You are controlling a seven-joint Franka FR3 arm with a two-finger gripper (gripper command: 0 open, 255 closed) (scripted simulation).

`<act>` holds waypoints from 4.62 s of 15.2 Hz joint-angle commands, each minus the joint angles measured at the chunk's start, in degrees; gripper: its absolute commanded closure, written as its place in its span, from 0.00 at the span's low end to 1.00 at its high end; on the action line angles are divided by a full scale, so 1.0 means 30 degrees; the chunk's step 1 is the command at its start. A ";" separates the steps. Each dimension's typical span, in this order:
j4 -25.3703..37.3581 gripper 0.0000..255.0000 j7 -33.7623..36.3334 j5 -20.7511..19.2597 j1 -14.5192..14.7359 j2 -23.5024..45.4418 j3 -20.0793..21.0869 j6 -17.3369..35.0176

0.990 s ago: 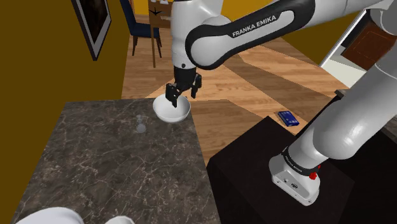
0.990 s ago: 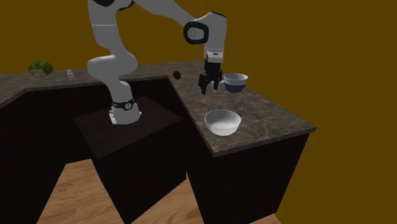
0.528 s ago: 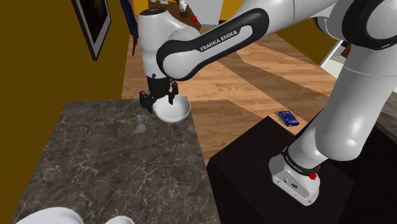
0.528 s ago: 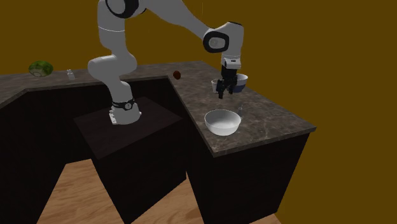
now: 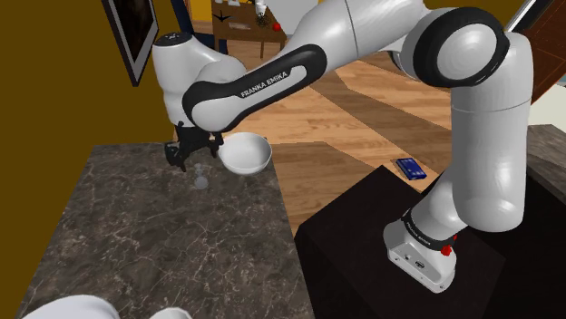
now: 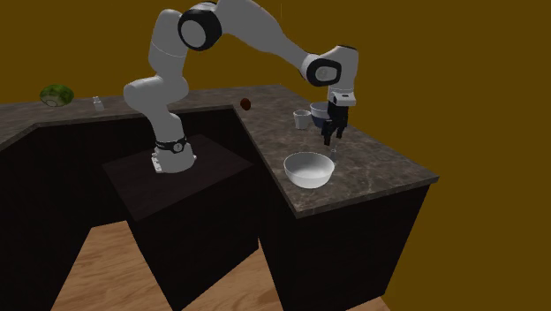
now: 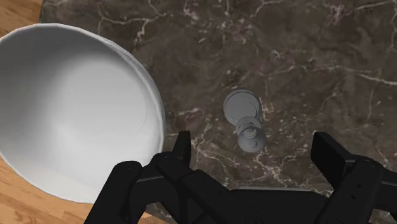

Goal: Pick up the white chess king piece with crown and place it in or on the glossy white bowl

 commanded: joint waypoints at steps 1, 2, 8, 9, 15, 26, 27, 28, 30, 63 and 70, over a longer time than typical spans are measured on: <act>0.0512 0.00 0.0139 -0.0259 0.0244 0.0671 -0.0170 0.0178; 0.0449 0.00 0.0173 -0.0317 0.0265 0.0798 -0.0213 0.0361; 0.0219 0.00 0.0334 -0.0591 0.0366 0.1413 -0.0415 0.1179; 0.0220 0.00 0.0334 -0.0591 0.0366 0.1414 -0.0415 0.1178; 0.0222 0.00 0.0332 -0.0590 0.0365 0.1413 -0.0415 0.1175; 0.0255 1.00 0.0297 -0.0530 0.0338 0.1270 -0.0368 0.1006; 0.0292 1.00 0.0259 -0.0468 0.0311 0.1128 -0.0323 0.0833; 0.0336 1.00 0.0222 -0.0407 0.0286 0.0990 -0.0279 0.0657; 0.0448 1.00 0.0148 -0.0288 0.0240 0.0727 -0.0194 0.0295; -0.4201 1.00 -0.5130 0.3125 -0.4375 -0.7008 0.0084 -0.1992; -0.5769 1.00 -0.5838 0.3232 -0.4913 -0.7301 -0.0205 -0.0655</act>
